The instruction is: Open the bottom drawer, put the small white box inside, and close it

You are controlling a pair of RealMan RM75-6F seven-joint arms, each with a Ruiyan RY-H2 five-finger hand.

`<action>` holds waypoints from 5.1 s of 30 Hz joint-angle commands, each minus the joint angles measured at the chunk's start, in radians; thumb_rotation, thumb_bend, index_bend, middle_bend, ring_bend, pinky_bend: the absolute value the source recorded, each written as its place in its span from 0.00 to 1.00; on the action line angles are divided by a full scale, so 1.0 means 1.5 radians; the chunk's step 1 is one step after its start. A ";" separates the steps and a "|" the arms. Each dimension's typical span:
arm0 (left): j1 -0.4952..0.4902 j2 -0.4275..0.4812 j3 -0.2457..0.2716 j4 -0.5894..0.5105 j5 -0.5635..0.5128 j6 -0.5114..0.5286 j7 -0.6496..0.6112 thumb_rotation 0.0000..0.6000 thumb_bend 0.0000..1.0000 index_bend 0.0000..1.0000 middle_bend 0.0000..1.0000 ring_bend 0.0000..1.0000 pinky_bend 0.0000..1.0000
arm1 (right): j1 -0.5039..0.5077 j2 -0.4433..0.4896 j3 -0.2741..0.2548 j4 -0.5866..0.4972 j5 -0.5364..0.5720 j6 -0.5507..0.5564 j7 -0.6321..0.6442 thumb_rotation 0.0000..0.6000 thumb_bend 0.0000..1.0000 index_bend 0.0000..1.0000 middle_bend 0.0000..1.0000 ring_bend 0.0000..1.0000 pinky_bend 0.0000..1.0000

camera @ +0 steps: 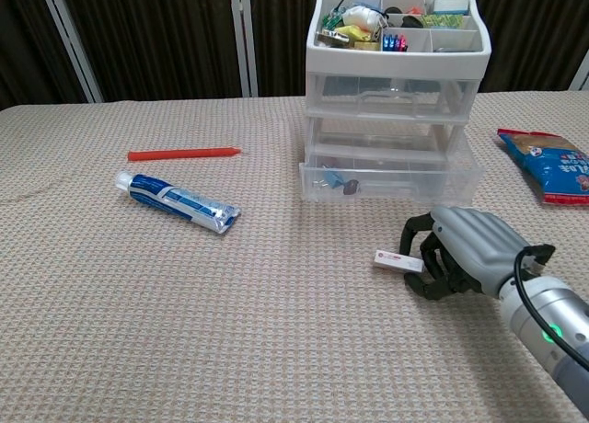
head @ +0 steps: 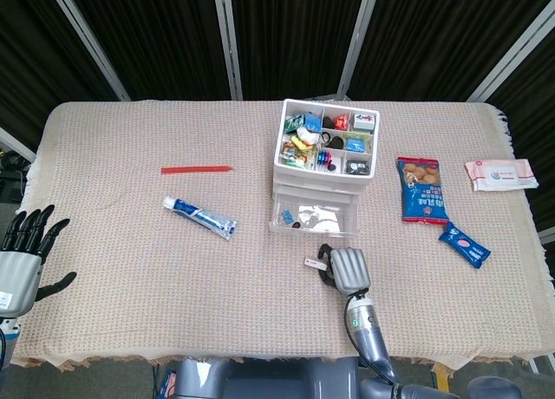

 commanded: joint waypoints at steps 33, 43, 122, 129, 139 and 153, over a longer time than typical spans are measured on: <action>0.000 -0.002 -0.001 0.003 0.003 0.004 0.000 1.00 0.11 0.16 0.00 0.00 0.00 | 0.017 0.161 0.099 -0.294 -0.033 0.058 -0.075 1.00 0.34 0.69 0.80 0.76 0.64; -0.001 -0.001 -0.002 0.003 0.001 0.002 -0.003 1.00 0.11 0.16 0.00 0.00 0.00 | 0.082 0.127 0.197 -0.200 0.083 0.025 -0.125 1.00 0.34 0.62 0.80 0.76 0.64; -0.002 -0.006 -0.006 0.008 0.001 0.009 -0.015 1.00 0.11 0.15 0.00 0.00 0.00 | 0.071 0.087 -0.106 0.294 -0.411 0.033 -0.322 1.00 0.27 0.10 0.00 0.00 0.00; -0.002 -0.006 -0.006 0.007 0.000 0.007 -0.013 1.00 0.11 0.15 0.00 0.00 0.00 | 0.080 0.070 -0.082 0.312 -0.378 0.022 -0.315 1.00 0.27 0.10 0.00 0.00 0.00; -0.002 -0.005 -0.006 0.007 -0.002 0.005 -0.016 1.00 0.11 0.15 0.00 0.00 0.00 | 0.095 0.056 -0.066 0.319 -0.352 0.028 -0.310 1.00 0.27 0.10 0.00 0.00 0.00; -0.002 -0.005 -0.006 0.007 -0.002 0.006 -0.017 1.00 0.11 0.15 0.00 0.00 0.00 | 0.103 0.046 -0.077 0.294 -0.347 0.040 -0.313 1.00 0.27 0.10 0.00 0.00 0.00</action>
